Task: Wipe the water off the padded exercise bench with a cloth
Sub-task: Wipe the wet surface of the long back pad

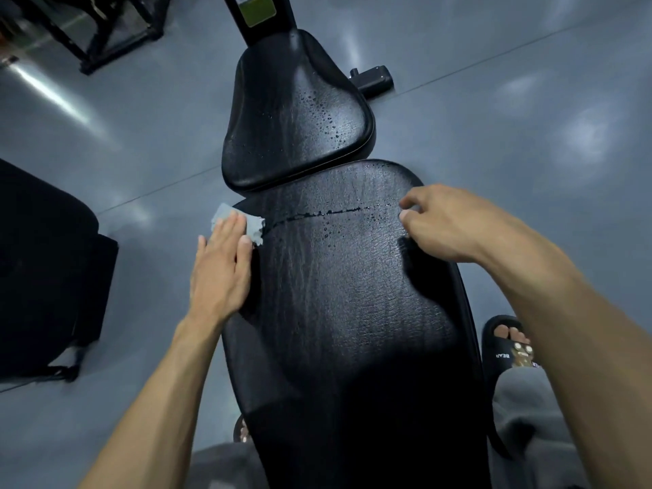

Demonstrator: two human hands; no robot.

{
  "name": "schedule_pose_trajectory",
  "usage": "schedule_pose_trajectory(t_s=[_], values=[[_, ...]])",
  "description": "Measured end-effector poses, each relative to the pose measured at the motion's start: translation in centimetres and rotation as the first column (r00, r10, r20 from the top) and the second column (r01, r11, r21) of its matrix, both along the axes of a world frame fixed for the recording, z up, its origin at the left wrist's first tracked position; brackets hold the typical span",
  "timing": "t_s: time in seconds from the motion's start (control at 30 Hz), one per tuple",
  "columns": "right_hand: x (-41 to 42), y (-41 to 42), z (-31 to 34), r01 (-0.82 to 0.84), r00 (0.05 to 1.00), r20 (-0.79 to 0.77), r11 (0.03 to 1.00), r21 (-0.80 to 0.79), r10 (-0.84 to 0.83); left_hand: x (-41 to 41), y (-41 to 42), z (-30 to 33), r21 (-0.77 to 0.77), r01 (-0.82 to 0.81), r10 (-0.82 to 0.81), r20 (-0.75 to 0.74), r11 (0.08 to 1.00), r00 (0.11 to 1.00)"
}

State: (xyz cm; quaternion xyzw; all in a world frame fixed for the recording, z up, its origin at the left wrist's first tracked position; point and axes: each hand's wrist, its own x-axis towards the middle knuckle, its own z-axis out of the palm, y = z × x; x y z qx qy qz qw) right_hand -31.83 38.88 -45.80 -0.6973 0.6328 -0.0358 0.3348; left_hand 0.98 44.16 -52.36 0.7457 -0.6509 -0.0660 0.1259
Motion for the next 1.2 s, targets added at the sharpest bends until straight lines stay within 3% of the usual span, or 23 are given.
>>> schedule_pose_trajectory(t_s=[0.17,0.27,0.43,0.5,0.63,0.7,0.77,0.83,0.9,0.97,1.0,1.03,1.13,1.2], values=[[0.2,0.3,0.1,-0.003,1.000,0.016,1.000,-0.002,0.003,-4.6,-1.3,-0.1,-0.005,-0.008,0.008,-0.061,1.000,0.998],[0.4,0.2,0.2,-0.001,1.000,0.023,1.000,0.002,0.001,-9.6,-0.7,-0.6,0.010,0.169,-0.169,-0.037,0.985,0.985],[1.5,0.6,0.2,-0.029,0.999,0.028,1.000,-0.006,0.029,-12.0,3.3,-1.9,0.111,0.473,-0.486,0.173,0.874,0.857],[1.6,0.8,0.1,-0.047,0.999,0.027,0.999,0.001,0.047,-8.0,3.1,-1.9,0.101,0.397,-0.409,0.204,0.912,0.889],[0.8,1.1,0.4,-0.042,0.999,0.032,0.999,-0.001,0.042,-0.6,1.6,-1.0,0.087,0.021,-0.032,0.125,0.996,0.992],[0.2,1.3,0.6,-0.039,0.999,0.036,0.999,-0.005,0.039,-2.0,2.4,-1.1,0.076,0.006,-0.011,0.072,0.997,0.997],[-0.2,1.5,0.6,-0.033,0.999,0.035,0.999,-0.015,0.034,-5.7,5.1,-2.1,0.063,0.095,-0.099,0.078,0.994,0.992],[-0.6,1.7,0.6,-0.036,0.999,0.023,0.999,-0.018,0.036,-10.4,9.8,-3.3,0.075,0.332,-0.339,0.124,0.940,0.933],[-1.0,1.8,0.7,-0.039,0.999,0.014,0.999,-0.014,0.039,-13.7,14.4,-4.2,0.182,0.593,-0.619,0.162,0.784,0.768],[-1.5,1.8,0.8,-0.042,0.999,0.016,0.999,-0.019,0.042,-13.5,14.8,-4.2,0.247,0.708,-0.750,0.217,0.662,0.625],[-1.7,1.8,0.9,-0.044,0.999,0.015,0.999,-0.023,0.044,-12.4,13.6,-4.1,0.239,0.705,-0.743,0.272,0.668,0.611],[-2.0,1.9,0.9,-0.045,0.999,0.015,0.999,-0.025,0.045,-11.3,12.0,-3.9,0.219,0.663,-0.695,0.305,0.716,0.651],[-2.7,2.2,1.1,-0.044,0.999,0.018,0.999,-0.033,0.044,-7.7,6.6,-2.5,0.083,0.340,-0.350,0.244,0.937,0.904],[-3.1,2.3,1.1,-0.039,0.999,0.021,0.998,-0.039,0.040,-7.7,4.7,-2.5,0.045,0.126,-0.132,0.137,0.991,0.982]])
